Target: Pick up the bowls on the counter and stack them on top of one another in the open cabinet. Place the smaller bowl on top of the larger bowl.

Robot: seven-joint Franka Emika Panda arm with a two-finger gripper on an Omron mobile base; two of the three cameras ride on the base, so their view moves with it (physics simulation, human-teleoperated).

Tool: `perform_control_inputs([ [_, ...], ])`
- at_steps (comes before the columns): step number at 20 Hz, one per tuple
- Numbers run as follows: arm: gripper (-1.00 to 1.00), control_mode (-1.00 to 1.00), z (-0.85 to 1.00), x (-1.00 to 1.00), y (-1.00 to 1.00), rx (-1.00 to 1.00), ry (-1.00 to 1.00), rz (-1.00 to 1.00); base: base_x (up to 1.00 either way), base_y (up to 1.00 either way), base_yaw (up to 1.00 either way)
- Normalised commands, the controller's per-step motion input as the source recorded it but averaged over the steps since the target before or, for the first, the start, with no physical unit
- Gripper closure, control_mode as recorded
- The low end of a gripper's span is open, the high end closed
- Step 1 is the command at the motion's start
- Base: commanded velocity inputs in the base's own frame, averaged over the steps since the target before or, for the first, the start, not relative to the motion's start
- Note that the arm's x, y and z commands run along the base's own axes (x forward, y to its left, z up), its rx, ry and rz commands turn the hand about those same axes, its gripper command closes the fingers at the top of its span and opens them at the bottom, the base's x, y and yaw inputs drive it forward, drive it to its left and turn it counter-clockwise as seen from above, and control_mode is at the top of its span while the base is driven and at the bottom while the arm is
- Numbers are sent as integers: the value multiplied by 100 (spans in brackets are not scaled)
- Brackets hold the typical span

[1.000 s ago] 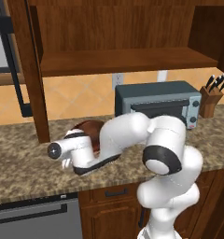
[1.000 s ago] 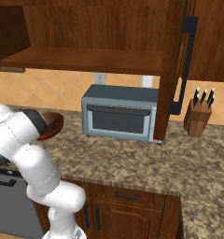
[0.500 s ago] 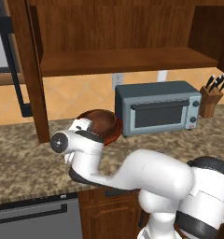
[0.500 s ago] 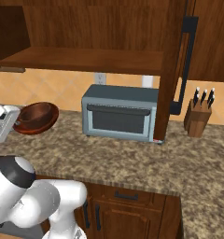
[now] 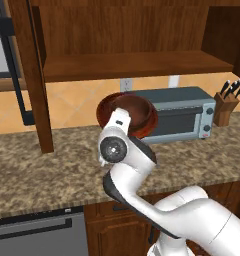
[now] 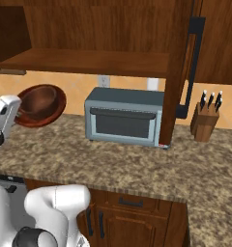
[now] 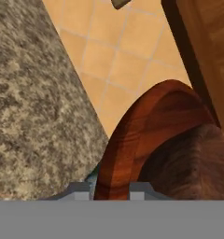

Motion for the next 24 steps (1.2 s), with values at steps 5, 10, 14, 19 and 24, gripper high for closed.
perform_control_inputs([
  [5, 100, -100, 100, -67, -22, 0, -23, 8, 0, 0, 0],
  [10, 100, -100, 100, -62, -2, 0, -15, 0, 0, 0, 0],
  [14, 100, -100, 100, 40, -12, 1, -1, 0, 0, 0, 0],
  [19, 100, -100, 58, 100, -25, 2, 9, 0, 0, 0, 0],
  [24, 100, -100, -20, 100, -20, 0, 14, 0, 0, 0, 0],
])
